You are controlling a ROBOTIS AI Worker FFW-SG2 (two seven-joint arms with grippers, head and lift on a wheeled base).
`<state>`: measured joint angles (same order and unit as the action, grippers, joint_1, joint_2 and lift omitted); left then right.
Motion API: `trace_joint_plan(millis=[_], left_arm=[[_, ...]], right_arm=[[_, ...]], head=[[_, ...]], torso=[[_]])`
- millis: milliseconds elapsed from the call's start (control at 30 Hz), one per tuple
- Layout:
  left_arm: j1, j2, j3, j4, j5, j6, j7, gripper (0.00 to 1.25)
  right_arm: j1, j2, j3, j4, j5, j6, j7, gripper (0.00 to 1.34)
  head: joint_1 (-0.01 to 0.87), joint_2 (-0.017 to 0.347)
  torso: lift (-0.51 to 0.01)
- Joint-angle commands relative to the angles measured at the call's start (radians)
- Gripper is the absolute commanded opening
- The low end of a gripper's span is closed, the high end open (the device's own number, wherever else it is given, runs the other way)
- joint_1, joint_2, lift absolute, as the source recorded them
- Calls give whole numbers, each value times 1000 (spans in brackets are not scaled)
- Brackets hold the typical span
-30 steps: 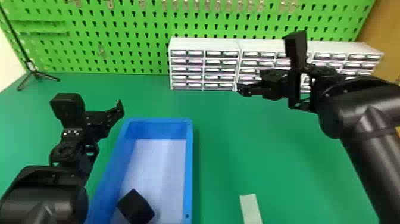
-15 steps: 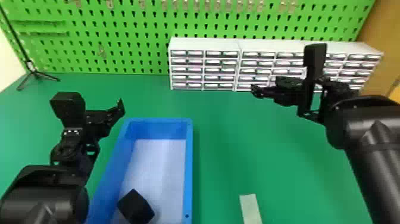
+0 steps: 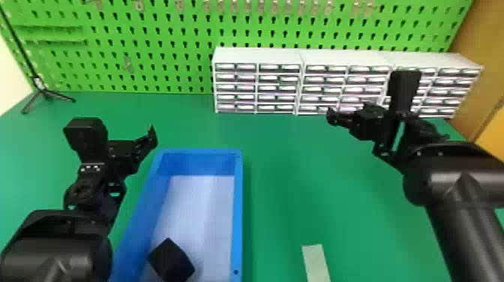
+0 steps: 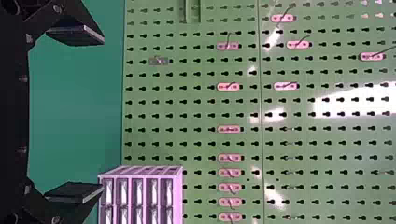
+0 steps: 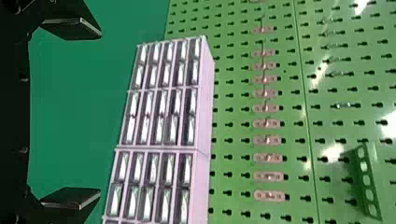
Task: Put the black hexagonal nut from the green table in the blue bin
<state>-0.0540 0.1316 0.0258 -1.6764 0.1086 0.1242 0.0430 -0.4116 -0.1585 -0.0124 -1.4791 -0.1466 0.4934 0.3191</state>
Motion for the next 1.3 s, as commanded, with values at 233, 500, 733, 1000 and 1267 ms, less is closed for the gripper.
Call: trace_joint_plan(millis=[233, 500, 733, 1000, 1267], left_arm=[[3, -4, 2, 0, 0, 0, 2, 1078], [2, -6, 0, 0, -1, 0, 3, 1078], [2, -7, 0, 0, -1, 0, 3, 1078], [0, -7, -3, 0, -1, 0, 3, 1078], [5, -7, -3, 0, 0, 0, 3, 1078]], right_arm=[[86, 40, -4, -4, -36, -182, -144, 1223], [114, 60, -17, 0, -24, -268, -184, 1221], [132, 62, -9, 17, -34, -343, -201, 1221], [140, 60, 2, 20, -34, -363, -215, 1221], [148, 59, 5, 20, -22, -361, -216, 1221]], head=[[683, 28], [683, 28], [683, 28], [683, 28], [683, 28]], torso=[[-96], [-96], [-96], [-96], [-96]])
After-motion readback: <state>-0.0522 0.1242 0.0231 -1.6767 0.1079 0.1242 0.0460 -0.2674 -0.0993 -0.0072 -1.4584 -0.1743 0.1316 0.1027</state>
